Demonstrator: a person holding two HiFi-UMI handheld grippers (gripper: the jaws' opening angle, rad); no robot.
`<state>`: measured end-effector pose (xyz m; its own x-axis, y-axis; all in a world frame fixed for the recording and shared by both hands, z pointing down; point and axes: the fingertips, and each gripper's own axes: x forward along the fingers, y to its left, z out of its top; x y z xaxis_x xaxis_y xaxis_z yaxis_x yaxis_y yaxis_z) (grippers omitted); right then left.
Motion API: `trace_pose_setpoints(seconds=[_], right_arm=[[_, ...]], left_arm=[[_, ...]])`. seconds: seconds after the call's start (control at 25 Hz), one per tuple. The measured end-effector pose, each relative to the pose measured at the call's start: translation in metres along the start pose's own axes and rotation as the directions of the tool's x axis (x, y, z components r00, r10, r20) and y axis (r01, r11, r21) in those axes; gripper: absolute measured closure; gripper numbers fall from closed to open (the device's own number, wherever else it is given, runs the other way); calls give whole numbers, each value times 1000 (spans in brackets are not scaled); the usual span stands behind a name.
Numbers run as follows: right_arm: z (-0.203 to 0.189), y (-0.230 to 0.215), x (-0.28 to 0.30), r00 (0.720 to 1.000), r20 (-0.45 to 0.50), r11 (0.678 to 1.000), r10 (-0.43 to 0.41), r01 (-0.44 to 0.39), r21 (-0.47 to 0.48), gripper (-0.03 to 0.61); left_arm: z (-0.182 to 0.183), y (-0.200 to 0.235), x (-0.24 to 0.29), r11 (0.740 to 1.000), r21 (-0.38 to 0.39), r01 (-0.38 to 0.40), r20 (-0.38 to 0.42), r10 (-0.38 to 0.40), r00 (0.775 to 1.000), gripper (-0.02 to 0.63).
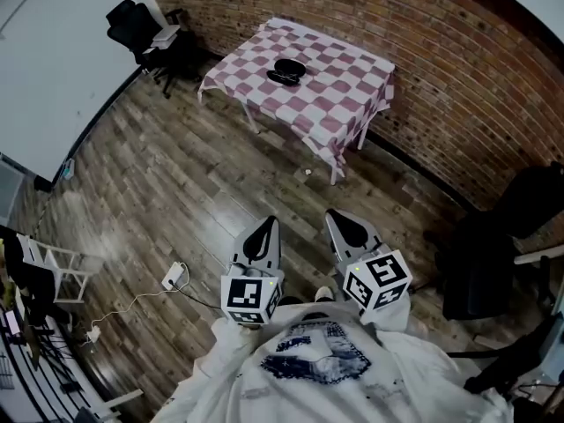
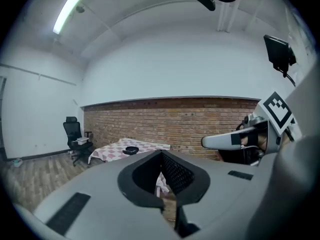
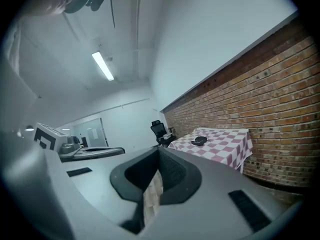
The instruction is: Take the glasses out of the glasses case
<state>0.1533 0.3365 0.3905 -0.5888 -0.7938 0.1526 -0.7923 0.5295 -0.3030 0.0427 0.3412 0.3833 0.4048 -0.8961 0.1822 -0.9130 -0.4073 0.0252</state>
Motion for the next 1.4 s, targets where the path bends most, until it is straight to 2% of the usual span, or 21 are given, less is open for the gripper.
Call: trace_pose_setpoints(seconds=[0.36, 0.76, 1.16, 1.4], right_arm=[[-5, -17, -23, 1000, 12, 999, -3, 3, 51, 565], [-11, -30, -18, 1000, 9, 999, -17, 17, 43, 565], [-9, -50, 22, 998, -28, 998, -48, 49, 38, 565], [-10, -54, 77, 997, -58, 998, -43, 45, 34, 565]], left_arm=[[-5, -15, -3, 1000, 13, -25, -24, 25, 999, 604], [-8, -12, 13, 1000, 13, -19, -3, 19, 1000, 604], [-12, 15, 52, 1000, -24, -4, -12, 4, 1000, 604], [-17, 62, 84, 999, -51, -15, -30, 13, 999, 604]])
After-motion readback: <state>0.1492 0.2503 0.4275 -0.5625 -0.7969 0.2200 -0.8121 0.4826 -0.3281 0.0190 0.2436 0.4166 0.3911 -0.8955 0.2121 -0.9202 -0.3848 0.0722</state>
